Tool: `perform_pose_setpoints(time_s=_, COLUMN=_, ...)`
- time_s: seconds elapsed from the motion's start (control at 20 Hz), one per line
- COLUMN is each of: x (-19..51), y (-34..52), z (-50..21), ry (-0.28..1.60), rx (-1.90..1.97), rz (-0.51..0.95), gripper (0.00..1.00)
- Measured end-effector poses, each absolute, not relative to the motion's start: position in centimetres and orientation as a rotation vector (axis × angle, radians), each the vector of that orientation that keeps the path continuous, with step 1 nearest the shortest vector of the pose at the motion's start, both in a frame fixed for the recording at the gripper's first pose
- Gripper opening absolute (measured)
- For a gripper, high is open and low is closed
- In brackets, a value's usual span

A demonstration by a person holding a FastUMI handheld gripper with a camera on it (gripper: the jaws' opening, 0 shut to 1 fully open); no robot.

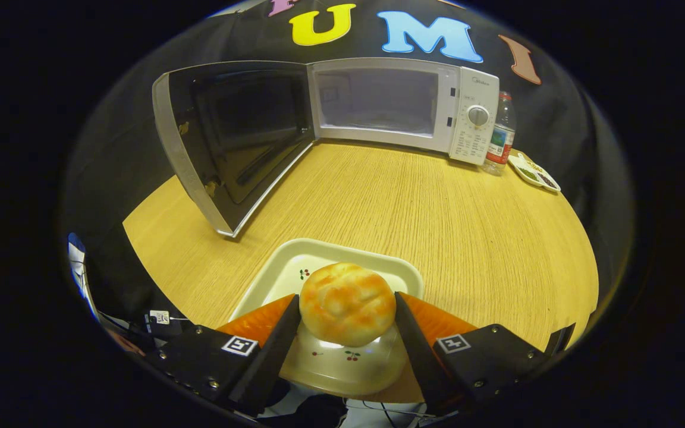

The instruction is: Open the microwave, put the food inside, and close the microwave door.

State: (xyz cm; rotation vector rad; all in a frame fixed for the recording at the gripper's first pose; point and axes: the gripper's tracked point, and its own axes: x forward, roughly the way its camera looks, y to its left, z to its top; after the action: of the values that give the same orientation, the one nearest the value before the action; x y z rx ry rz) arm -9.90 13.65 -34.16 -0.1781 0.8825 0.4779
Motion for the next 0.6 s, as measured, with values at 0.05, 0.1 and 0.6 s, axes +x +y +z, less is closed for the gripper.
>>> perform_pose_setpoints(time_s=0.05, x=-9.8, y=13.7, z=-34.2, ry=0.880, rx=-0.181, rz=0.480, gripper=0.90)
perform_pose_setpoints(time_s=0.1, x=-9.8, y=13.7, z=-34.2, ry=0.879, rx=-0.192, rz=0.483, gripper=0.86)
perform_pose_setpoints(time_s=0.6, x=-5.6, y=15.7, z=-28.8, ry=0.739, rx=-0.182, rz=0.483, gripper=0.64)
